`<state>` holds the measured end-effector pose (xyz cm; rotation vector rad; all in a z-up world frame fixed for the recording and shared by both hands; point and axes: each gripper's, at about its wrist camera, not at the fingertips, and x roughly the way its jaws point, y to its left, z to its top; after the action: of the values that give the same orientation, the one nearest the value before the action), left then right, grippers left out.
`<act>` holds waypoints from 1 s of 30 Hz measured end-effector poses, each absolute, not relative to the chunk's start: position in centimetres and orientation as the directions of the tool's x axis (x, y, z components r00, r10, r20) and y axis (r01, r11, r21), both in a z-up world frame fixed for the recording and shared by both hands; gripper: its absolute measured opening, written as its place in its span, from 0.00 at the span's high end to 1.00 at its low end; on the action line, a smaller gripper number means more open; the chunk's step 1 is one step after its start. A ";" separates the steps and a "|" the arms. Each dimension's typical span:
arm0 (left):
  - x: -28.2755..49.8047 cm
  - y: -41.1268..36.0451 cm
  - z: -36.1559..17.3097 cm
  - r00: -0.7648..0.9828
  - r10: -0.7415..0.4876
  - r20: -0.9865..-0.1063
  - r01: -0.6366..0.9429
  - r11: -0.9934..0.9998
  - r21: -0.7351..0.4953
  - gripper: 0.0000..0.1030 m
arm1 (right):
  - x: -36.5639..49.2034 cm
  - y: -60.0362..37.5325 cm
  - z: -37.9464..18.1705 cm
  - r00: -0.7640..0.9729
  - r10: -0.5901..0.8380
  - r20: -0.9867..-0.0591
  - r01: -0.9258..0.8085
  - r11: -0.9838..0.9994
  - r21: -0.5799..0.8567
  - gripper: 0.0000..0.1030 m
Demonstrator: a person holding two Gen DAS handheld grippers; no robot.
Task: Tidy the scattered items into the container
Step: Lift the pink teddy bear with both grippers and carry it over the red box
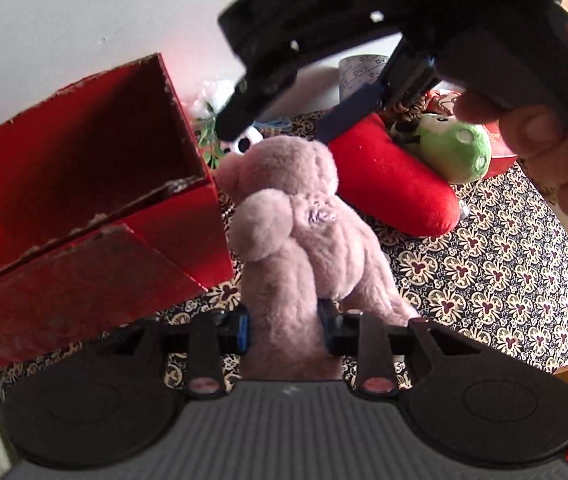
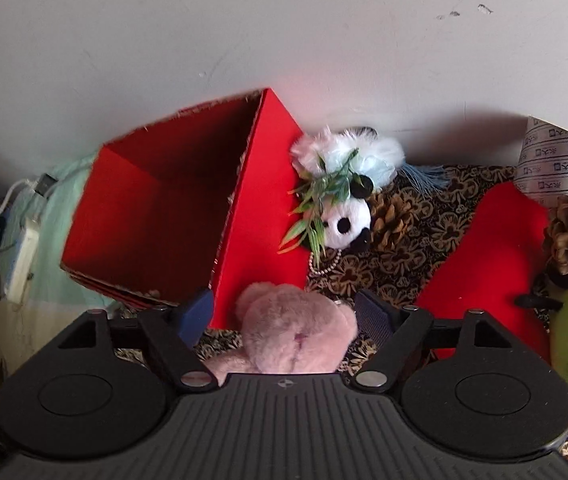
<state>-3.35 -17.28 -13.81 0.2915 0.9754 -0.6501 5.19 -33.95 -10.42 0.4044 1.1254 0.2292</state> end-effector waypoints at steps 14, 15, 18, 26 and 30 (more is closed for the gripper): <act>-1.6 -16.0 -6.8 0.585 -0.439 -0.682 0.629 0.777 0.039 0.71 | 7.8 -33.9 -4.1 0.458 0.502 -0.734 -0.090 0.847 0.523 0.40; -1.0 -15.2 -6.3 0.594 -0.437 -0.675 0.614 0.789 0.030 0.71 | 7.9 -33.4 -3.2 0.476 0.498 -0.725 -0.115 0.853 0.509 0.42; 1.0 -12.6 -5.1 0.638 -0.402 -0.657 0.552 0.834 0.026 0.70 | 9.2 -30.7 -0.5 0.519 0.500 -0.693 -0.190 0.858 0.477 0.44; 7.0 -5.8 -5.5 0.693 -0.266 -0.670 0.396 0.917 0.046 0.70 | 12.6 -20.7 -0.1 0.628 0.428 -0.650 -0.321 0.903 0.285 0.45; 9.5 -3.3 -8.0 0.666 -0.213 -0.715 0.361 0.931 0.059 0.66 | 14.1 -17.5 -3.0 0.654 0.375 -0.658 -0.282 0.927 0.248 0.45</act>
<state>9.49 -3.34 -8.05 0.2027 0.7778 -0.3268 14.10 -17.48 -2.98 0.1272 0.7737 0.3736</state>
